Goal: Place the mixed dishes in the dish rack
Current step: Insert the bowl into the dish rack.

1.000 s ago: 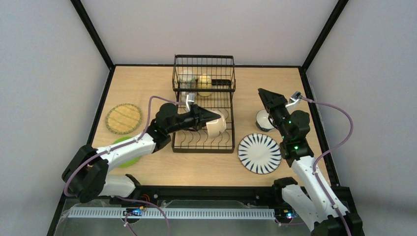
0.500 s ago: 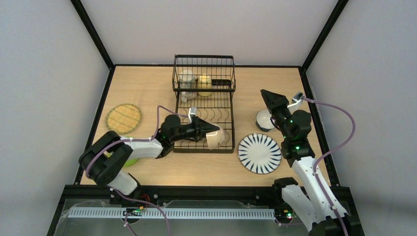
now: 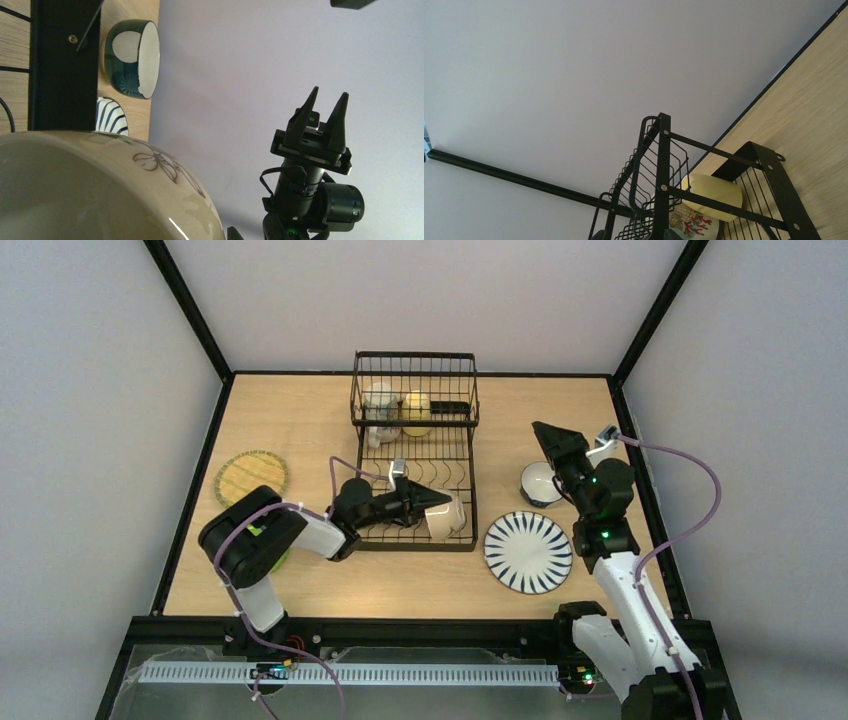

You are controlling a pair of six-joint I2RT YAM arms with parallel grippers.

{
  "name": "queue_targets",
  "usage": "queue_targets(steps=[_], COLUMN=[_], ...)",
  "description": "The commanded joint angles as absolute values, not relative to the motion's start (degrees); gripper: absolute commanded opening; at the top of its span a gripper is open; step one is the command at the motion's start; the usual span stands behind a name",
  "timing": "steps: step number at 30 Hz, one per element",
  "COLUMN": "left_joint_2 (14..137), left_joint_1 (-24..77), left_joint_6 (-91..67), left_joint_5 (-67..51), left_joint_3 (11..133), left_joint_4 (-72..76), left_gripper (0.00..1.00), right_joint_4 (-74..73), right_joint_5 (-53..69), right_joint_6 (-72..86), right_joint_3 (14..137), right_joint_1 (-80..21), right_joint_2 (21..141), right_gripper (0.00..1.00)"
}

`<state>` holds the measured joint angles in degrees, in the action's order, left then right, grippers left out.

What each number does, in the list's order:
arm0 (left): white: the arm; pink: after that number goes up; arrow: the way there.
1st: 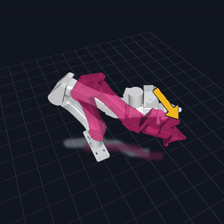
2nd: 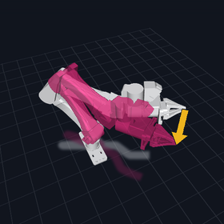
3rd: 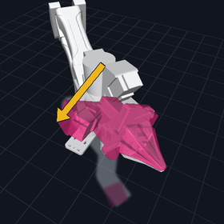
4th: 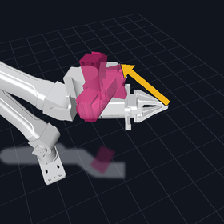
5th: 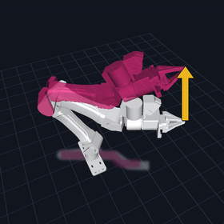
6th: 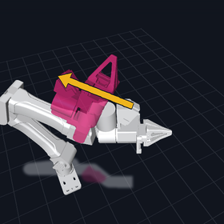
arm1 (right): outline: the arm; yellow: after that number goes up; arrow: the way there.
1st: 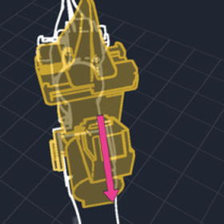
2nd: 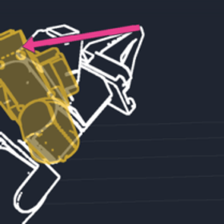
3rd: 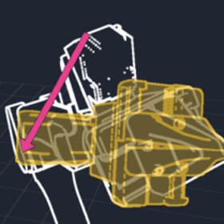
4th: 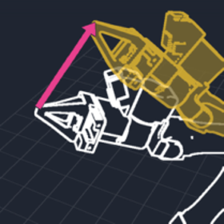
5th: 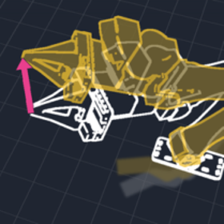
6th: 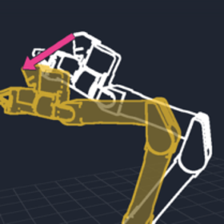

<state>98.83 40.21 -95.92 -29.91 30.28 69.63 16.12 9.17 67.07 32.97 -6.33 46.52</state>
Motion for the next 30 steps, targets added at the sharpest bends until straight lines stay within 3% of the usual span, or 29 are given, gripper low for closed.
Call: queue_targets(steps=[1,30], left_joint_2=[101.1,111.3], left_joint_1=[39.9,40.3], left_joint_6=[-96.4,-81.8], left_joint_5=[-28.8,-28.2], left_joint_3=[33.4,42.8], left_joint_4=[80.3,70.8], left_gripper=[0.02,0.02], right_joint_4=[18.5,26.0], right_joint_5=[10.9,17.1], right_joint_6=[66.3,66.4], right_joint_3=[34.4,37.8], right_joint_1=[-5.1,-1.1], right_joint_2=[47.9,56.5], right_gripper=[0.62,0.63])
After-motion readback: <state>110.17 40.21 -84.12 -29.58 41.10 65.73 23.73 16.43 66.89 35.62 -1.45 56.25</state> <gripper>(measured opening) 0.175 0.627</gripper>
